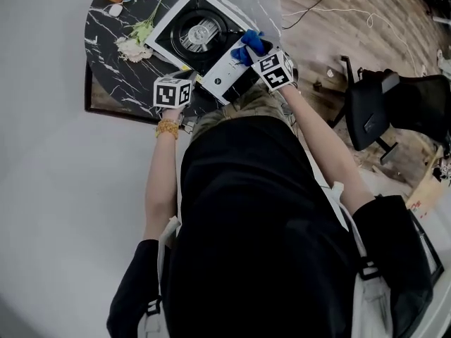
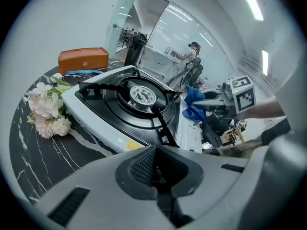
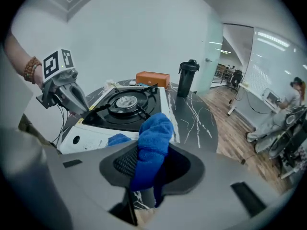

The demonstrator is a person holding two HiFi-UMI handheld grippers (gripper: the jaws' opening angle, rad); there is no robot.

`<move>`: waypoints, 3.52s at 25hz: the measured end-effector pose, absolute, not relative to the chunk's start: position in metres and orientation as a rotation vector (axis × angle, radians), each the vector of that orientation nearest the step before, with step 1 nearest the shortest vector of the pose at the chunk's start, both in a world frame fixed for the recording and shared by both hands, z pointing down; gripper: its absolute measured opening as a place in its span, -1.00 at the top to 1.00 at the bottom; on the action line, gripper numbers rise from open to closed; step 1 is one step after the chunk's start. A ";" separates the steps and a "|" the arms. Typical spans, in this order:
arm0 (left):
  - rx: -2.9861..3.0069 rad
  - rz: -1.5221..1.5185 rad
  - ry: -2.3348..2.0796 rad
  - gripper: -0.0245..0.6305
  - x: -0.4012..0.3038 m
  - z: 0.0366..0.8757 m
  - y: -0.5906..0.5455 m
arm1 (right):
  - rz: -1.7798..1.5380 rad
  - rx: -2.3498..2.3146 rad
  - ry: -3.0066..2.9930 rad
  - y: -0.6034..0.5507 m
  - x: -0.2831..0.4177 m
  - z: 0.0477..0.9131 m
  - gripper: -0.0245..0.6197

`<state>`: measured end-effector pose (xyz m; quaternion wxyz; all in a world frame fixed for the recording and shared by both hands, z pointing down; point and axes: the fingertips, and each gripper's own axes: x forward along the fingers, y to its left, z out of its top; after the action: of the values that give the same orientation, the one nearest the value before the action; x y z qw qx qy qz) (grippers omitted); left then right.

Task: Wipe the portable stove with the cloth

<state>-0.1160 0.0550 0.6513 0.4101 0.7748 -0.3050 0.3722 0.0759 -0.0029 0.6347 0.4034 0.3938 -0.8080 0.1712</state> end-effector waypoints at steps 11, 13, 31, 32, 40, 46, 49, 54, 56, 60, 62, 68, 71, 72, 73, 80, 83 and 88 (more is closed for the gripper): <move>1.991 0.951 -0.799 0.91 -0.116 0.650 0.055 | 0.497 0.544 -2.151 0.101 -0.062 0.639 0.58; 1.971 0.906 -0.794 0.91 -0.117 0.653 0.054 | 0.632 0.443 -2.208 0.114 -0.084 0.638 0.57; 2.027 -0.250 -0.190 0.25 -0.066 0.461 0.071 | -0.399 0.323 -2.549 0.096 -0.120 0.466 0.19; 2.012 -0.318 -0.207 0.31 -0.068 0.456 0.069 | -0.385 0.289 -2.583 0.095 -0.118 0.461 0.16; 1.824 -1.089 -0.210 0.48 -0.088 0.392 0.034 | 0.391 -0.078 -3.078 0.049 -0.081 0.376 0.14; 1.823 -1.135 -0.551 0.44 -0.042 0.405 -0.012 | 0.522 -0.167 -3.084 -0.008 -0.029 0.396 0.46; 1.836 -0.833 -1.052 0.36 -0.033 0.449 -0.021 | 0.730 -0.043 -2.983 -0.049 0.010 0.447 0.65; 1.424 -0.296 -1.691 0.36 -0.085 0.543 0.031 | 0.933 0.165 -2.623 -0.094 0.069 0.559 0.67; 1.318 0.047 -1.766 0.25 -0.096 0.582 0.064 | 1.014 0.192 -2.473 -0.091 0.085 0.595 0.67; 1.304 0.510 -1.637 0.07 -0.088 0.638 0.101 | 1.138 0.210 -2.273 -0.075 0.089 0.636 0.63; 1.295 0.551 -1.564 0.02 -0.084 0.652 0.106 | 1.114 0.221 -2.240 -0.070 0.081 0.644 0.57; 1.312 0.592 -1.454 0.05 -0.083 0.655 0.104 | 1.094 0.203 -2.213 -0.074 0.070 0.648 0.55; 1.331 0.690 -1.436 0.15 -0.084 0.659 0.109 | 1.141 0.212 -2.215 -0.080 0.065 0.649 0.55; 1.330 0.691 -1.437 0.15 -0.084 0.660 0.109 | 1.155 0.210 -2.212 -0.082 0.063 0.649 0.55; 1.326 0.679 -1.438 0.15 -0.084 0.660 0.110 | 1.164 0.204 -2.207 -0.084 0.061 0.649 0.55; 1.307 0.616 -1.408 0.15 -0.086 0.664 0.111 | 1.112 0.195 -2.204 -0.102 0.041 0.648 0.56; 1.294 0.598 -1.401 0.15 -0.084 0.664 0.111 | 1.083 0.185 -2.201 -0.117 0.027 0.646 0.56; 1.292 0.572 -1.418 0.15 -0.082 0.664 0.112 | 1.006 0.165 -2.210 -0.145 -0.003 0.644 0.56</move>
<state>-0.0823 0.1116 0.6637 0.5394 0.5436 -0.5963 0.2406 -0.0029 -0.1451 0.6435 0.3466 0.0636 -0.8517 0.3879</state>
